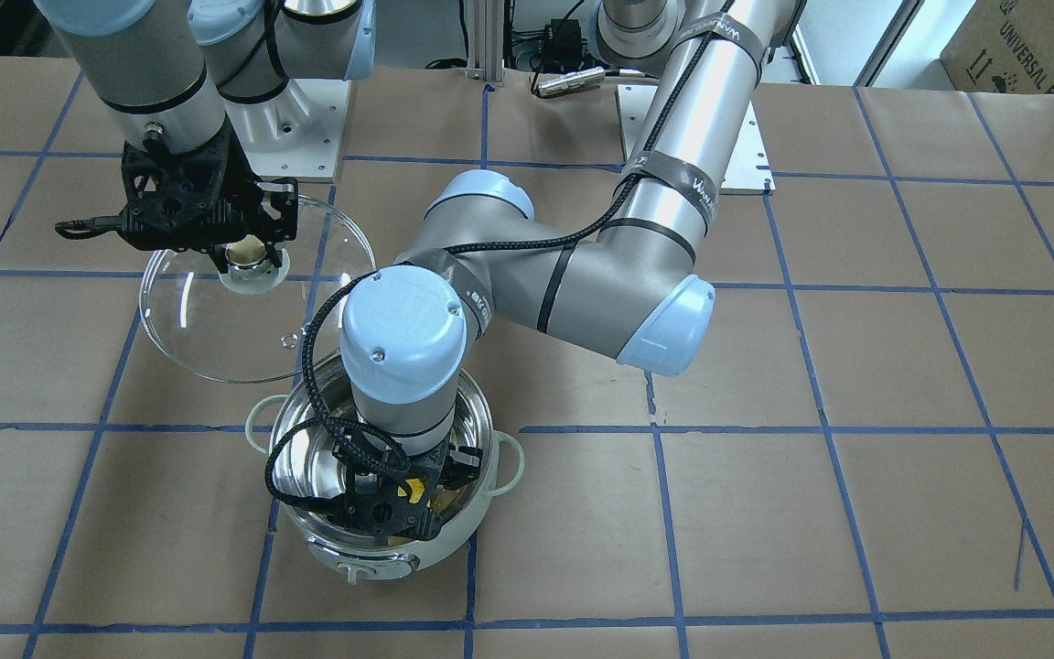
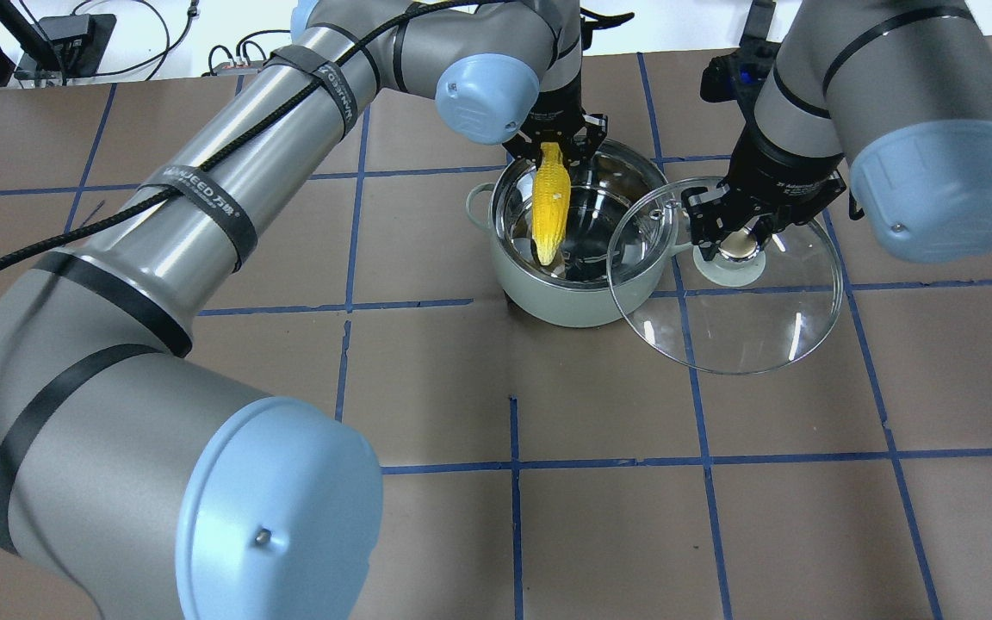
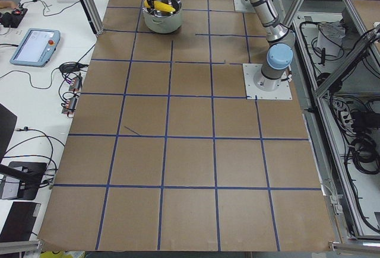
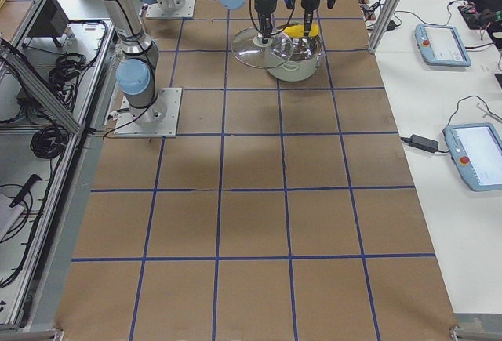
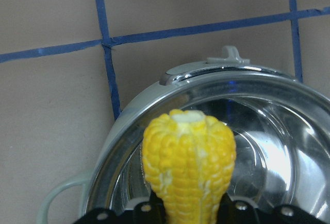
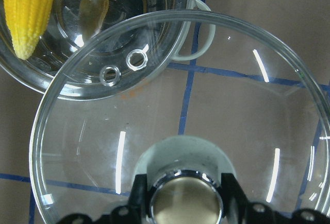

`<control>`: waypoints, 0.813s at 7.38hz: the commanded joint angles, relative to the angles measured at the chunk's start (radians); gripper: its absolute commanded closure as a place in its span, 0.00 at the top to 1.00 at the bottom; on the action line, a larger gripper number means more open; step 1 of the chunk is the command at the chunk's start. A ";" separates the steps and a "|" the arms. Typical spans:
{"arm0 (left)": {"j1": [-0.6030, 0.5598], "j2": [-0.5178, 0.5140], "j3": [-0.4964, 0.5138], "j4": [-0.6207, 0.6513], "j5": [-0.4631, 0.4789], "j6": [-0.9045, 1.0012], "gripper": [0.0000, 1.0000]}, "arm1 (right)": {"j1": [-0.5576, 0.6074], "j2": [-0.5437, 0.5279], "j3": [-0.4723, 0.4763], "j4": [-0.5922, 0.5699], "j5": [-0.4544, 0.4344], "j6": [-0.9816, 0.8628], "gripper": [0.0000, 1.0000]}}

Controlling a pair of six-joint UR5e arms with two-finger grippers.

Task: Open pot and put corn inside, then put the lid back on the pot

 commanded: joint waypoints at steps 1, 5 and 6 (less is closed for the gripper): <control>-0.003 -0.014 0.003 0.003 0.001 -0.020 1.00 | 0.000 0.001 0.000 0.000 0.000 0.000 0.42; 0.076 0.079 -0.023 -0.022 0.001 0.025 1.00 | 0.000 -0.001 0.000 -0.002 0.001 0.000 0.42; 0.117 0.119 -0.052 -0.043 0.005 0.078 1.00 | 0.000 -0.001 0.000 -0.002 0.002 0.000 0.42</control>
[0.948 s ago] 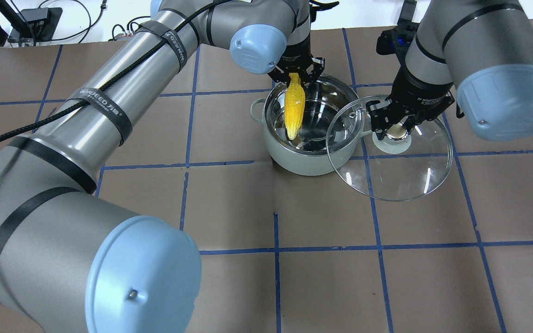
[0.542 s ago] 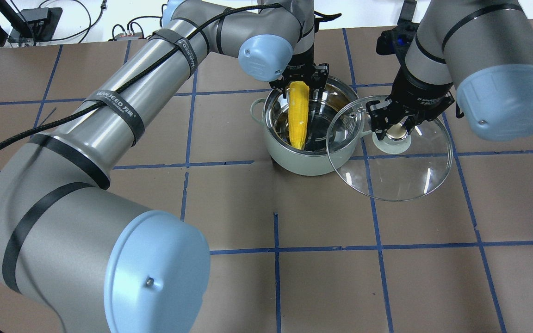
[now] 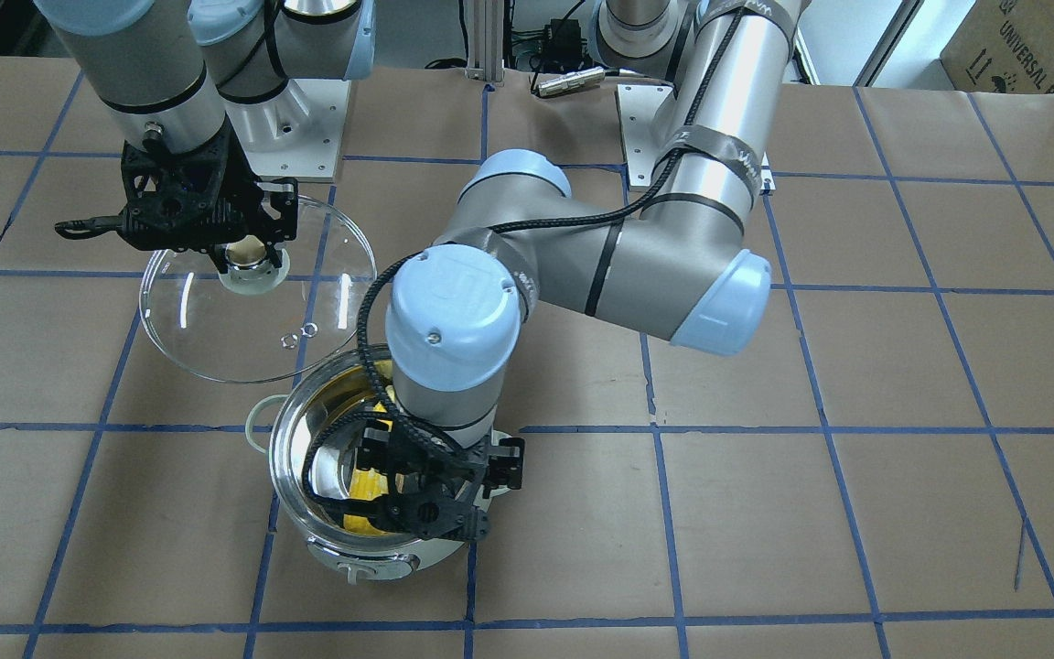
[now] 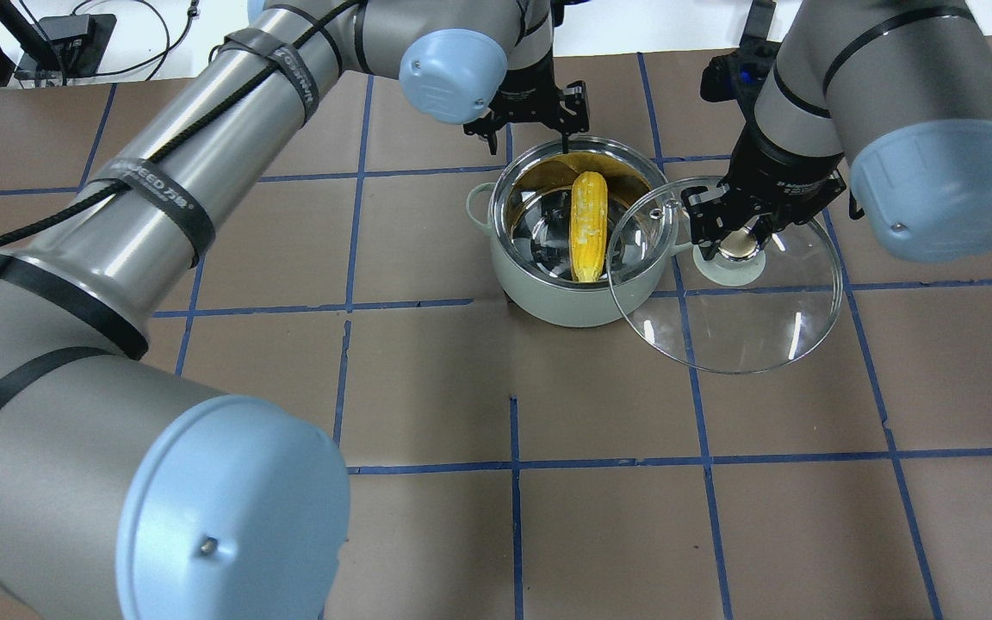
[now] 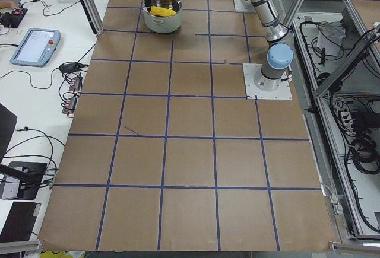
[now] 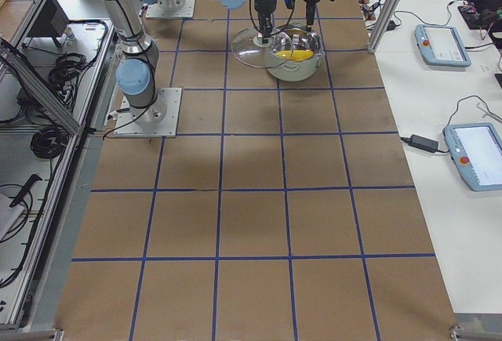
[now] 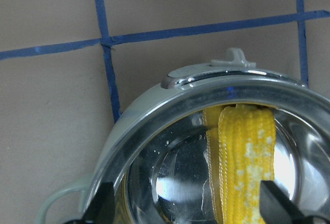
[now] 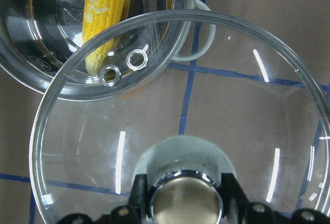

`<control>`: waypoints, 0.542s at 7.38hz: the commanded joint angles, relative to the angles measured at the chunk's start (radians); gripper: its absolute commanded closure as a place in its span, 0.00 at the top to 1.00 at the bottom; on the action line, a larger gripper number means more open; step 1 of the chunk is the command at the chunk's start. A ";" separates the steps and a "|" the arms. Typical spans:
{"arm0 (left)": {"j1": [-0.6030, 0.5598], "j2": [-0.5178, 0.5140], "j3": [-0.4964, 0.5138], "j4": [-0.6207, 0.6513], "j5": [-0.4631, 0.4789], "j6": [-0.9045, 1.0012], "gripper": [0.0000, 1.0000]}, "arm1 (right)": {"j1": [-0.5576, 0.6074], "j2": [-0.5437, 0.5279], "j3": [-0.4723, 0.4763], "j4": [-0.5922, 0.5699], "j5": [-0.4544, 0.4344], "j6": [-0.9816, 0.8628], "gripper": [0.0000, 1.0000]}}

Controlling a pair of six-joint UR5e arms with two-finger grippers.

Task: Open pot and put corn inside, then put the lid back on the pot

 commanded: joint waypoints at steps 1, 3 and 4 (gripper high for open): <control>0.105 0.112 -0.091 -0.028 0.004 0.100 1.00 | 0.002 -0.003 -0.004 0.000 -0.001 0.005 0.42; 0.227 0.275 -0.249 -0.041 0.059 0.174 1.00 | 0.018 0.027 -0.047 -0.003 0.007 0.020 0.42; 0.260 0.342 -0.303 -0.085 0.118 0.240 1.00 | 0.029 0.059 -0.068 -0.013 0.017 0.021 0.42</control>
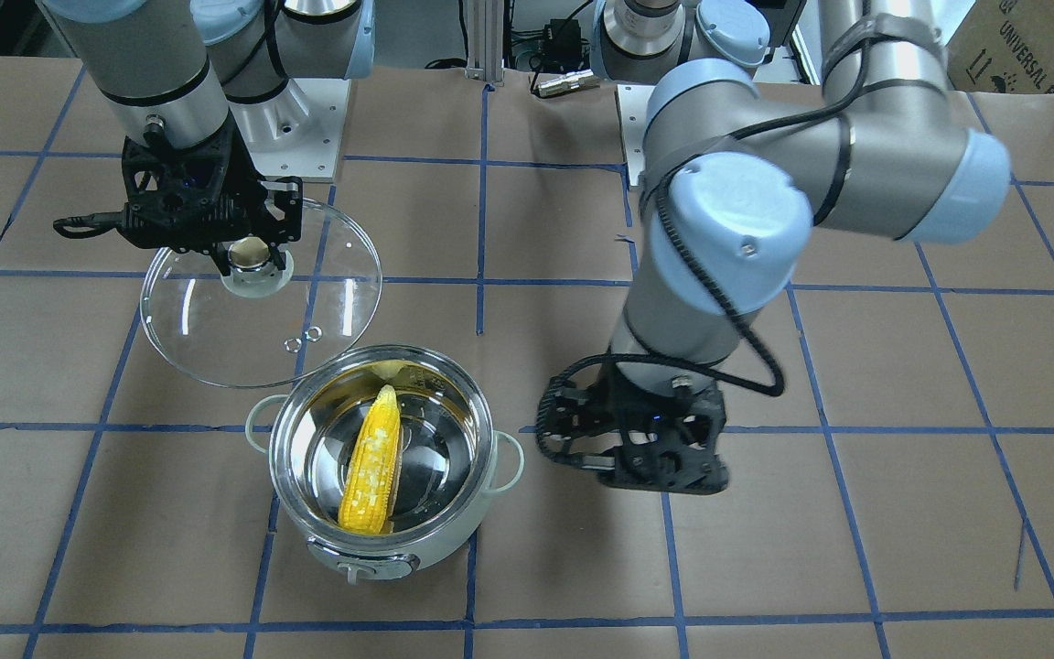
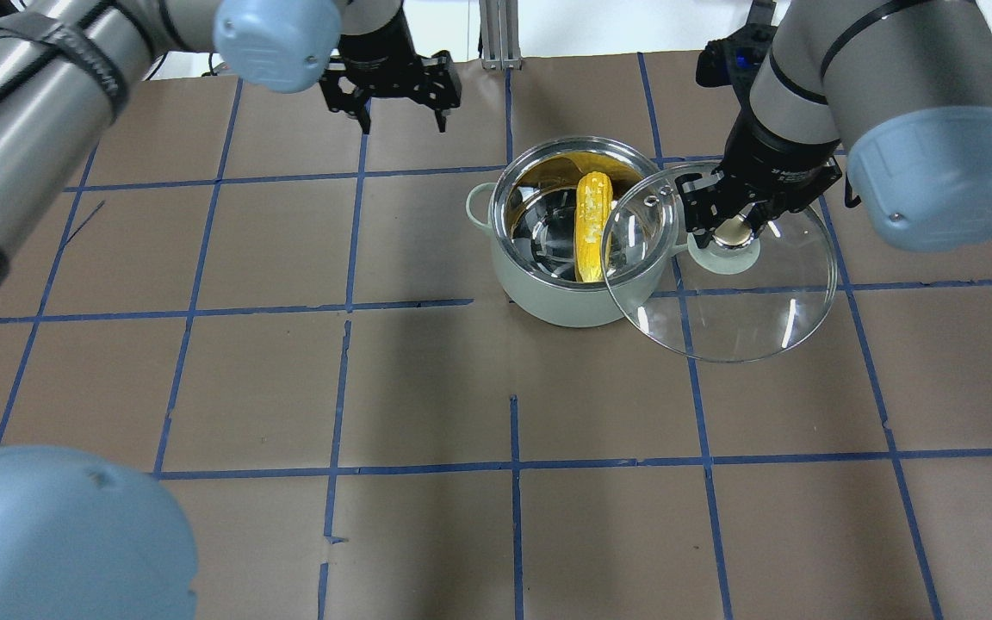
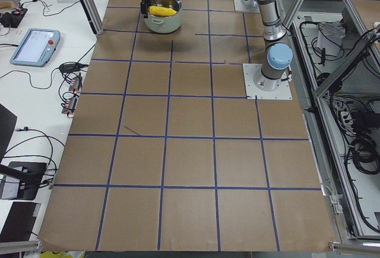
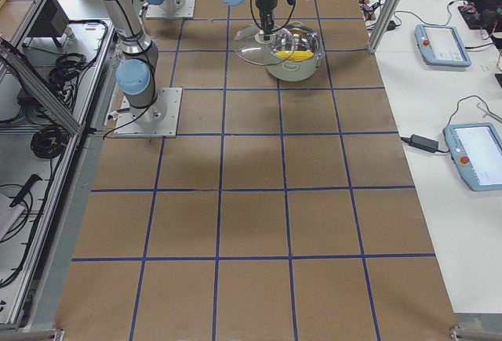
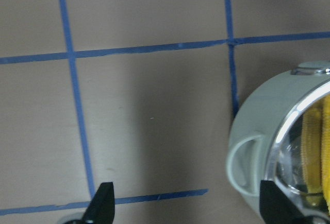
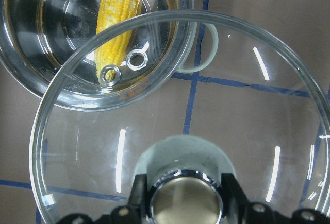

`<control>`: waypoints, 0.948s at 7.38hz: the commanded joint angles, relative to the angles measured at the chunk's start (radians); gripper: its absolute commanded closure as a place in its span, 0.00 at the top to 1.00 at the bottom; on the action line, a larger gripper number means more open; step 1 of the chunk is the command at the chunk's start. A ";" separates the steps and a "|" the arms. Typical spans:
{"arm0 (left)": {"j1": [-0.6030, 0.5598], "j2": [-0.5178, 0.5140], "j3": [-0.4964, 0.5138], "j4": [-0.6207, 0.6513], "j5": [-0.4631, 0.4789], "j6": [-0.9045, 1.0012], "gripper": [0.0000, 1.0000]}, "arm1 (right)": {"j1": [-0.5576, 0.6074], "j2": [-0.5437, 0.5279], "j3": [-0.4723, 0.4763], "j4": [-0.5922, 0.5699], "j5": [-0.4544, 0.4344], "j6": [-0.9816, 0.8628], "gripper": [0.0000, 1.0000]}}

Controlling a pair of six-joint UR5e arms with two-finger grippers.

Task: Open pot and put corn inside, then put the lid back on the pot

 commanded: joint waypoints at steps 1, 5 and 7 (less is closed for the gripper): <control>0.087 0.160 -0.116 -0.074 0.069 0.120 1.00 | 0.031 0.088 -0.076 -0.011 0.012 0.003 0.42; 0.133 0.412 -0.312 -0.105 0.066 0.157 1.00 | 0.143 0.379 -0.361 -0.011 0.010 0.040 0.42; 0.134 0.396 -0.298 -0.099 0.069 0.154 1.00 | 0.146 0.441 -0.374 -0.024 0.013 0.048 0.42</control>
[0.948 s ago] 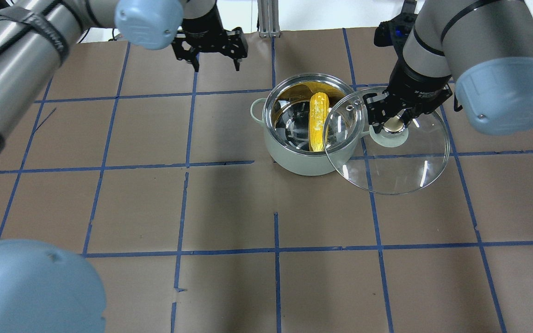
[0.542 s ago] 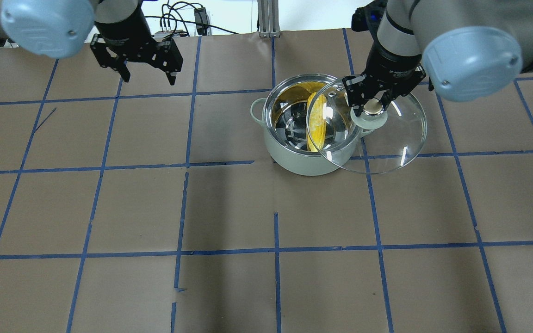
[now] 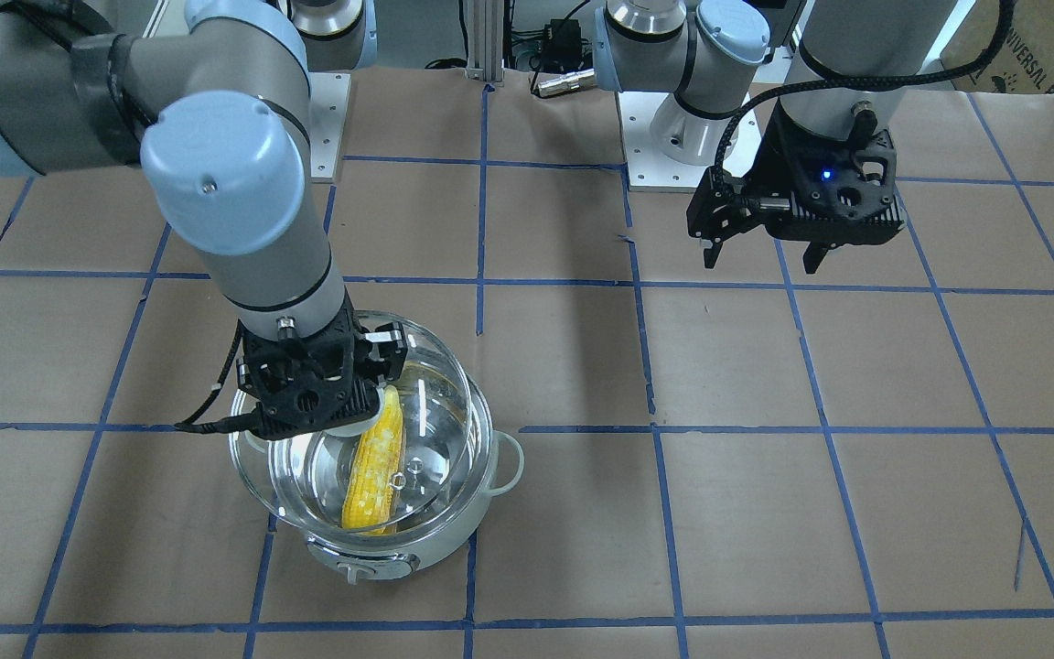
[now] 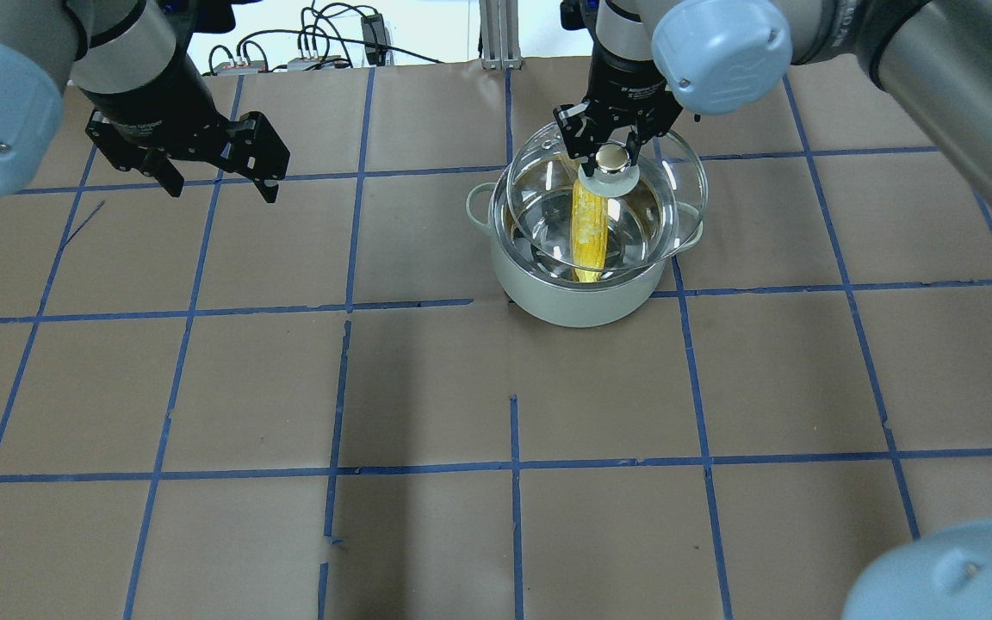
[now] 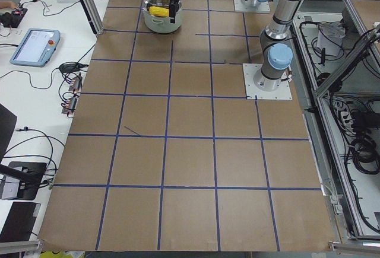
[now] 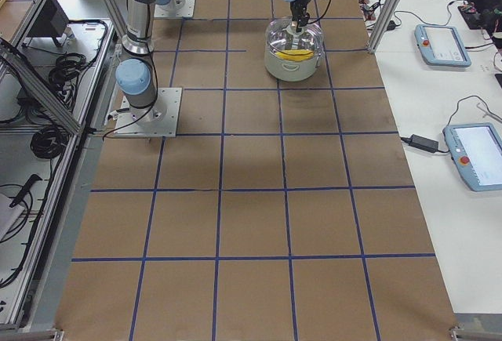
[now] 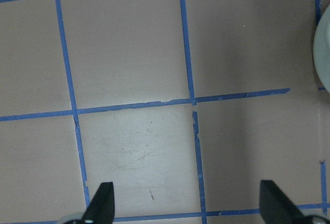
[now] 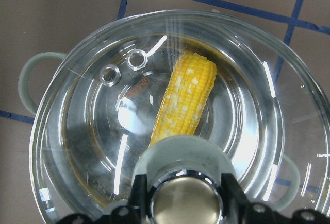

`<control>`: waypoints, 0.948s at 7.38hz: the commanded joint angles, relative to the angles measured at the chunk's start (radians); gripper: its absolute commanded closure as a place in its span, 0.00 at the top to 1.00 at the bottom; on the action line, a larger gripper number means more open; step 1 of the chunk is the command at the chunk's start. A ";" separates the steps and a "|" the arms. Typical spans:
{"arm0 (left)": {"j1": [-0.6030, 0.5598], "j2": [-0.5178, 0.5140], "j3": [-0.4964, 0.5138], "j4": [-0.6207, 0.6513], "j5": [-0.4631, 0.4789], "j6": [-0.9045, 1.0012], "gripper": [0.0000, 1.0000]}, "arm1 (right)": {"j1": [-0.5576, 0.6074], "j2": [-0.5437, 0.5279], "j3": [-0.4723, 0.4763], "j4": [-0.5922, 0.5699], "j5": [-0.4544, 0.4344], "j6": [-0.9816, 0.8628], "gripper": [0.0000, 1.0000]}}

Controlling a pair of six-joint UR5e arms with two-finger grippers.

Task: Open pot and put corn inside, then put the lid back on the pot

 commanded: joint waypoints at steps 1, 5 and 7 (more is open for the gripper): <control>0.001 -0.004 0.000 0.003 0.001 -0.008 1.00 | 0.007 0.044 -0.005 -0.017 0.001 0.003 0.41; 0.022 -0.014 0.071 -0.078 -0.015 -0.005 1.00 | 0.007 0.059 0.008 -0.035 0.004 0.001 0.41; 0.022 -0.016 0.069 -0.078 -0.015 -0.005 1.00 | 0.018 0.053 0.006 -0.034 0.003 0.004 0.41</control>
